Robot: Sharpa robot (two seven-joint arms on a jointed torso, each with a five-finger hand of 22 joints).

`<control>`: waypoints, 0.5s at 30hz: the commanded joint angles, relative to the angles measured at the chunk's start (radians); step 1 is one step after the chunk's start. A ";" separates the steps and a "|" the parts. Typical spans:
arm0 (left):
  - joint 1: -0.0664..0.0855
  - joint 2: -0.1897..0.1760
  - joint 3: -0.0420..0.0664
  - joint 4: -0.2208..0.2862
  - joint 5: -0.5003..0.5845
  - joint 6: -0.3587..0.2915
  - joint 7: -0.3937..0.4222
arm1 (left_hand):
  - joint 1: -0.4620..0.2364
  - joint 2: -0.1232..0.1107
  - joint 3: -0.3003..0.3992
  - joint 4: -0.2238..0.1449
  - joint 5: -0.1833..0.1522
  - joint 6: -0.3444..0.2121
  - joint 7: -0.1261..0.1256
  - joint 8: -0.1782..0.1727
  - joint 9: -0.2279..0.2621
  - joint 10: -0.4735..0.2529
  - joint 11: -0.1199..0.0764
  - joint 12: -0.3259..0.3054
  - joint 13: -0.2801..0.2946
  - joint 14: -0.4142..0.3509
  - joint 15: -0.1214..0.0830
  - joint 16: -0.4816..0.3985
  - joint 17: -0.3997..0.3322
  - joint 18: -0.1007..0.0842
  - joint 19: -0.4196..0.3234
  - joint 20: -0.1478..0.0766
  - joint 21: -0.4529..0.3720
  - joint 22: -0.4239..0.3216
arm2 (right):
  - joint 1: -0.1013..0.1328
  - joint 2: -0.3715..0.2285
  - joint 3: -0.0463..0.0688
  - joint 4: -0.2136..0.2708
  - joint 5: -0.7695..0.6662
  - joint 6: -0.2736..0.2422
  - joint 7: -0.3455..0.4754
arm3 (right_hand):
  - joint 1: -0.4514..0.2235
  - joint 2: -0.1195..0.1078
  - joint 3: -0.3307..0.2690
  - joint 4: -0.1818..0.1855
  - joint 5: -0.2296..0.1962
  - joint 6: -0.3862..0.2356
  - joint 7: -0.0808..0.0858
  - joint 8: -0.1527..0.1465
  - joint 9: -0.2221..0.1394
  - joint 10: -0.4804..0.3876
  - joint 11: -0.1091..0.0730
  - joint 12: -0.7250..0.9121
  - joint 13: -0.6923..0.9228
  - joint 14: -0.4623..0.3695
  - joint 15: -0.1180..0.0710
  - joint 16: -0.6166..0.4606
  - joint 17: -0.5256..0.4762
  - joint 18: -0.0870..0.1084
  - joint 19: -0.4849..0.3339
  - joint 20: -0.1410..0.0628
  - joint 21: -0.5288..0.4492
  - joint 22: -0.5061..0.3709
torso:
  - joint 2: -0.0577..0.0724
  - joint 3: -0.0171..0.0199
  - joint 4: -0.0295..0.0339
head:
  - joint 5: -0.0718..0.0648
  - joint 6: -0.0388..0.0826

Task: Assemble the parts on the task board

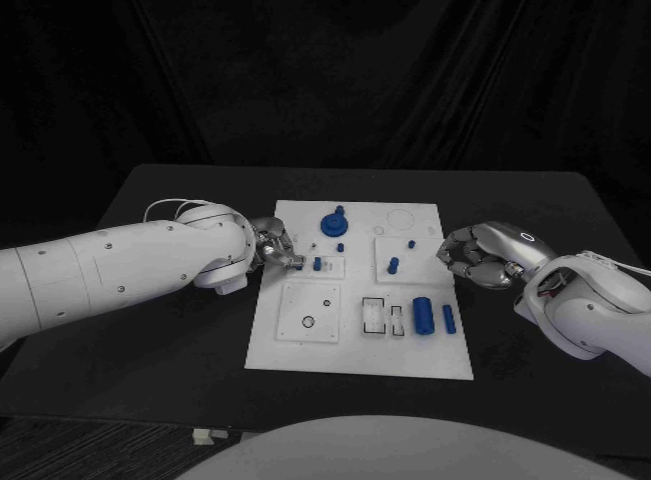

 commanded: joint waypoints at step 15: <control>-0.004 0.006 -0.003 -0.005 -0.023 0.027 -0.009 | -0.103 0.021 -0.050 0.025 -0.364 -0.002 0.018 -0.056 -0.081 0.000 0.015 0.005 0.145 0.106 0.008 0.003 0.263 0.005 0.001 0.008 -0.005 0.185 | -0.002 -0.001 0.000 0.002 -0.005 -0.005 -0.014 | 0.007 0.002 0.007 -0.002 0.007 0.003 0.005 0.001 0.000 0.103 0.007 0.003 0.264 0.103 0.009 0.001 0.261 0.002 0.042 0.010 -0.005 0.217 | 0.001 0.0000 -0.0003 | 0.000 0.000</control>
